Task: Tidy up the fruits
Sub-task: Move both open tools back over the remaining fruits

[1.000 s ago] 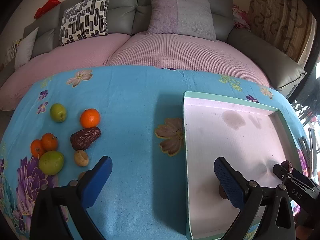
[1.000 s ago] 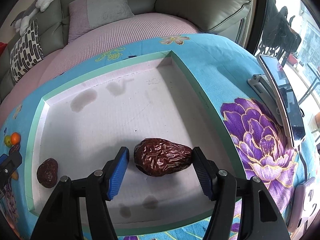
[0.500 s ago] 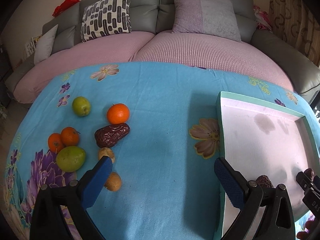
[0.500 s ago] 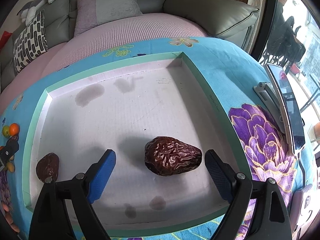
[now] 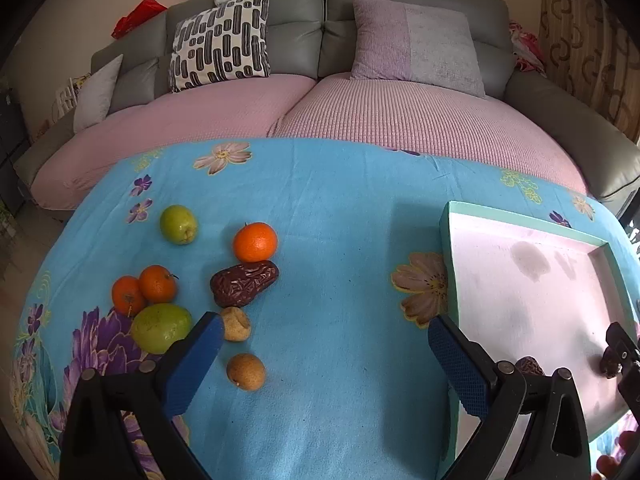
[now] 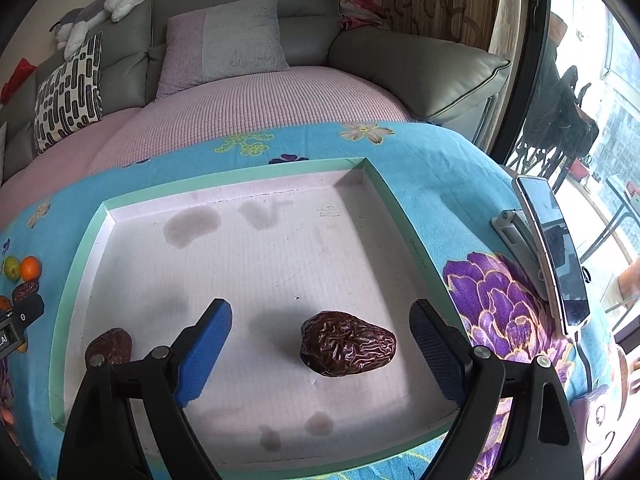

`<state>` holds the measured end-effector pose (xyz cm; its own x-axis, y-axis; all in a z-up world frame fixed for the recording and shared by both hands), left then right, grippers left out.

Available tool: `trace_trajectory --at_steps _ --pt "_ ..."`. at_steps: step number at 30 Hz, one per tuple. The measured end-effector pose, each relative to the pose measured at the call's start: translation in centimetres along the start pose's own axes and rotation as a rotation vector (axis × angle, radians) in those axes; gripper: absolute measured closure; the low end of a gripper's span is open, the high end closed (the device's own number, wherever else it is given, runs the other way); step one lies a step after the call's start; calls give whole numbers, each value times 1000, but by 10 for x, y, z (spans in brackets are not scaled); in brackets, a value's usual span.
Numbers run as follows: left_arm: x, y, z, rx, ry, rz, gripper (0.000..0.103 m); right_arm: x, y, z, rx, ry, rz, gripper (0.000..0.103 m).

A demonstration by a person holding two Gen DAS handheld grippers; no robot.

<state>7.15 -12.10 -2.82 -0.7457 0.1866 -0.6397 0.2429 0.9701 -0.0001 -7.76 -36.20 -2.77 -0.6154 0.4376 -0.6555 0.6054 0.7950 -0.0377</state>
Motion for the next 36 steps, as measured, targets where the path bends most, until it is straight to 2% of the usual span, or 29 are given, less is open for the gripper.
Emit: trace_trajectory --at_steps 5,11,14,21,25,28,31,36 --pt "-5 19 -5 -29 -36 -3 0 -3 15 -7 -59 -23 6 12" --pt "-11 53 -8 -65 -66 -33 0 -2 41 -10 -102 -21 -44 12" --pt "-14 68 -9 -85 -71 -38 0 0 56 -15 -146 -58 -77 12" --pt "-18 105 -14 -106 -88 -78 0 5 101 -13 -207 -17 -162 12" --pt "-21 134 -23 -89 -119 -145 0 12 129 -13 -259 7 -218 12" --pt "-22 159 -31 -66 -144 -206 0 14 147 -18 -312 1 -227 12" --pt "-22 177 -37 -75 -163 -229 0 15 164 -24 -377 -12 -233 12" --pt "-18 196 -33 -58 -139 -256 0 21 194 -31 -460 -23 -260 12"
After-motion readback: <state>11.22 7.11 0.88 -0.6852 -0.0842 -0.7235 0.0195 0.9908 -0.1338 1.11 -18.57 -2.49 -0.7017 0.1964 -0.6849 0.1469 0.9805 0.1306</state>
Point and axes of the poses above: each gripper's, at about its wrist camera, not at the fingertips, and z roughly the way its jaws point, y to its left, x to its underside, the point moved 1 cm from there along z, roughly the way its jaws point, and after that the axes turned 1 degree about -z, right-handed, at the moved point
